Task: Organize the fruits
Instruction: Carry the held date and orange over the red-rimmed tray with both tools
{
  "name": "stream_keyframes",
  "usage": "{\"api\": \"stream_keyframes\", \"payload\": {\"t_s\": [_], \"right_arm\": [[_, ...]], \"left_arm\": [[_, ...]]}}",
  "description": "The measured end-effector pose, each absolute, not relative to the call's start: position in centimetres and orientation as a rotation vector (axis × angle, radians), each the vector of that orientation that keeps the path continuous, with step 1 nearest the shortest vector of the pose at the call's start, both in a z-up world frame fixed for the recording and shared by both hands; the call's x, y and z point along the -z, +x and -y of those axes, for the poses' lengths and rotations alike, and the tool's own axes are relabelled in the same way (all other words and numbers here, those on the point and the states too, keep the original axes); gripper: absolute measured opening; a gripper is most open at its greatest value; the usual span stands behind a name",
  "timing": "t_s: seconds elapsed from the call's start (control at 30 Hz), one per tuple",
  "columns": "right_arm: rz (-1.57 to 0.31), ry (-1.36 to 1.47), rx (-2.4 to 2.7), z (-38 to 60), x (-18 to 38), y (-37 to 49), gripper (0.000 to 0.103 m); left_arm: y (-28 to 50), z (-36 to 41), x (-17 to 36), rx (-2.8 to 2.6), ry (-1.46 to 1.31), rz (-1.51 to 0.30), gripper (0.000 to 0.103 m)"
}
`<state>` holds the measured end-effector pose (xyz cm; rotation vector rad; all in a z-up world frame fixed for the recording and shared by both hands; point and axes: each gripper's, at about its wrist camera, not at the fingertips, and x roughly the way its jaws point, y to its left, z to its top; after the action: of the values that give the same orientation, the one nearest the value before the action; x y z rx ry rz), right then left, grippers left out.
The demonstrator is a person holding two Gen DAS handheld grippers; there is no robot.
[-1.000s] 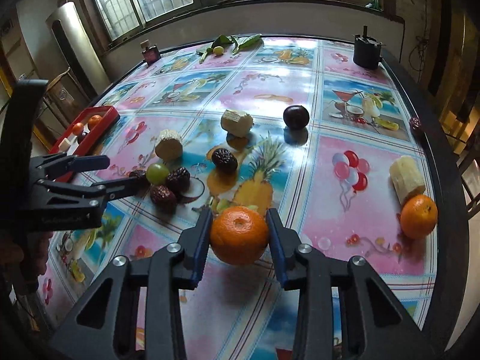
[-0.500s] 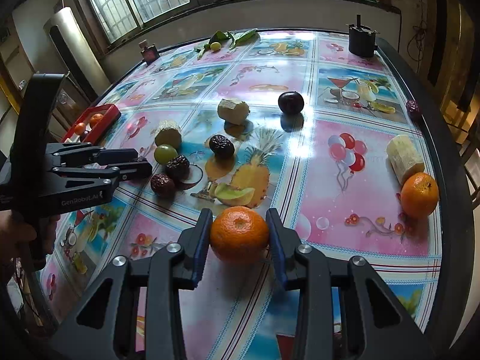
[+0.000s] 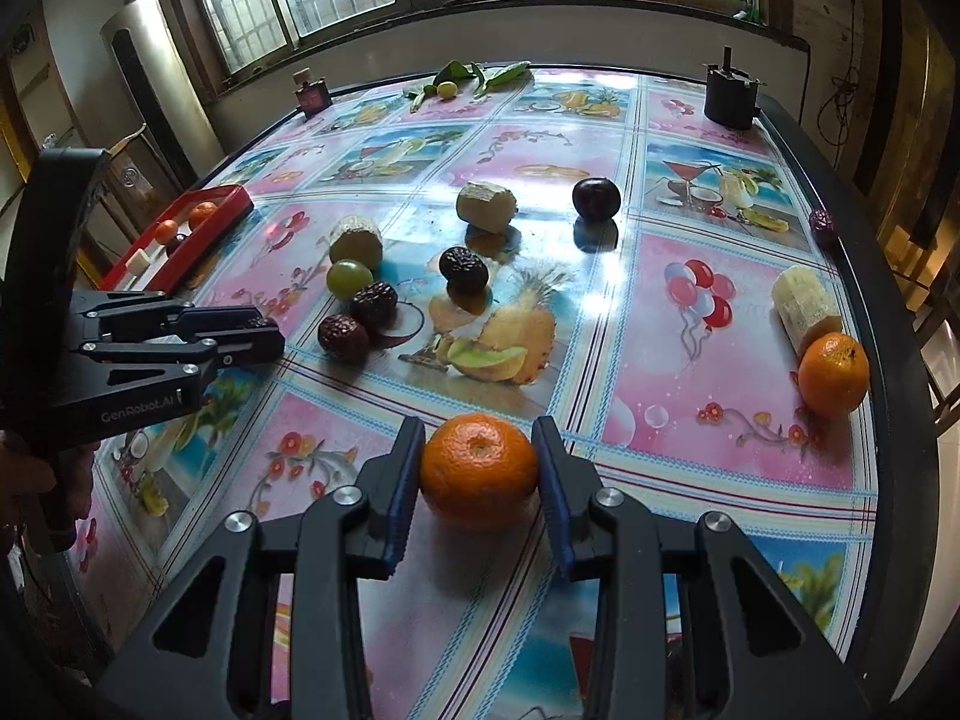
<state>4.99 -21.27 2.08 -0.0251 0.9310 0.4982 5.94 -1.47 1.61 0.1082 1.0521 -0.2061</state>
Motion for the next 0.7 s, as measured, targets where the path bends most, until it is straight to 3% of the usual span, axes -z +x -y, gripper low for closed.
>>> {"api": "stream_keyframes", "payload": {"t_s": [0.33,0.7], "right_arm": [[-0.950,-0.035,-0.506,21.8,-2.0,0.6,0.038],[-0.963,-0.031,-0.433,20.6,-2.8,-3.5,0.038]], "left_arm": [[1.1,-0.8,-1.8,0.166,-0.042,-1.069,0.026],[-2.5,-2.0,-2.3,0.205,-0.028,-1.046,0.026]]}}
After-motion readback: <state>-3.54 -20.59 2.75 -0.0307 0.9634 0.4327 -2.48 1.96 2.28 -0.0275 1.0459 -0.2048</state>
